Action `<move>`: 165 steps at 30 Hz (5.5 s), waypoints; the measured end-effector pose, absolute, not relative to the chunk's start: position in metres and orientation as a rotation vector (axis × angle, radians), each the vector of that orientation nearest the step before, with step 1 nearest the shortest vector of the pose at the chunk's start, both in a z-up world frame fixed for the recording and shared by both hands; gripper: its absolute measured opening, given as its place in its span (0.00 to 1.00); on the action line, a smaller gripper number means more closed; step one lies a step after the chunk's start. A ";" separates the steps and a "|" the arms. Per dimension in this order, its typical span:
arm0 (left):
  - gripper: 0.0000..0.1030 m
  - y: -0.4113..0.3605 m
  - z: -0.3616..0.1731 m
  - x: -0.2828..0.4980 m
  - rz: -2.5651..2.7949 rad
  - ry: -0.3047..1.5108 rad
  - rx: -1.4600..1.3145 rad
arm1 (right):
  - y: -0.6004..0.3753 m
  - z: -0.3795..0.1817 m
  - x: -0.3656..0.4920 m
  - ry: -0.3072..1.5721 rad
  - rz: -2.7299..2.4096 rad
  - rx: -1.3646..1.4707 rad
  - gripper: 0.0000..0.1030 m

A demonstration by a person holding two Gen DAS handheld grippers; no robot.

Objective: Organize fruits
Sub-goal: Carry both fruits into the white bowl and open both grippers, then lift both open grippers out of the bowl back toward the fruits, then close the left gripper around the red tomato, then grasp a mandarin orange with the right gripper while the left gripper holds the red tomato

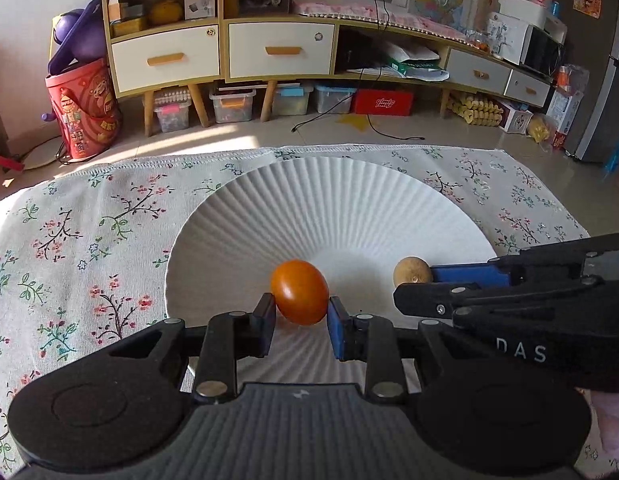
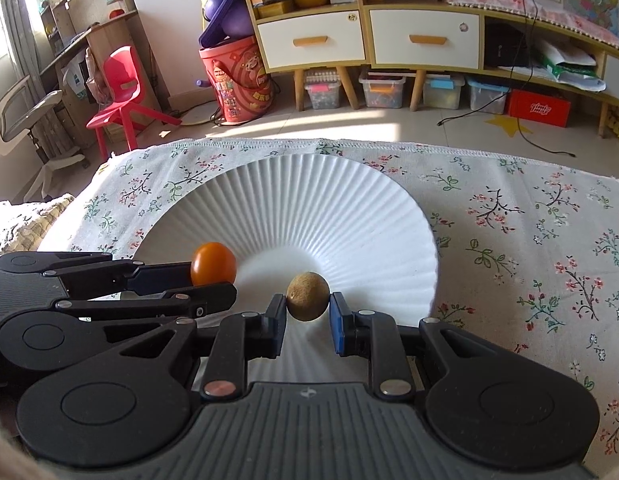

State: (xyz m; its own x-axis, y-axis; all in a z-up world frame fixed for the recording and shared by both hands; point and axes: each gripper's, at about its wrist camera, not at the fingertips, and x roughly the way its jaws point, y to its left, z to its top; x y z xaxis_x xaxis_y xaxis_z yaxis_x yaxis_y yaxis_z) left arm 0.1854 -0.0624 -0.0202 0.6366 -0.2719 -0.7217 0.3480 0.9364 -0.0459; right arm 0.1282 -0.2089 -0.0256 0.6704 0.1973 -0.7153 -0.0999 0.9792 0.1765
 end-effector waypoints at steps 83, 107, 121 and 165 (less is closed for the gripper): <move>0.54 -0.008 -0.043 0.043 -0.442 0.855 0.061 | -0.188 -0.043 0.010 0.783 0.188 -0.111 0.99; 0.23 -0.010 -0.036 0.046 -0.427 0.862 0.105 | -0.171 -0.049 0.014 0.798 0.236 -0.154 0.96; 0.23 0.010 -0.033 0.047 -0.366 0.877 0.106 | -0.148 -0.050 0.026 0.800 0.265 -0.174 0.78; 0.23 0.005 -0.005 0.059 -0.371 0.811 0.066 | -0.168 -0.011 0.027 0.732 0.280 -0.055 0.30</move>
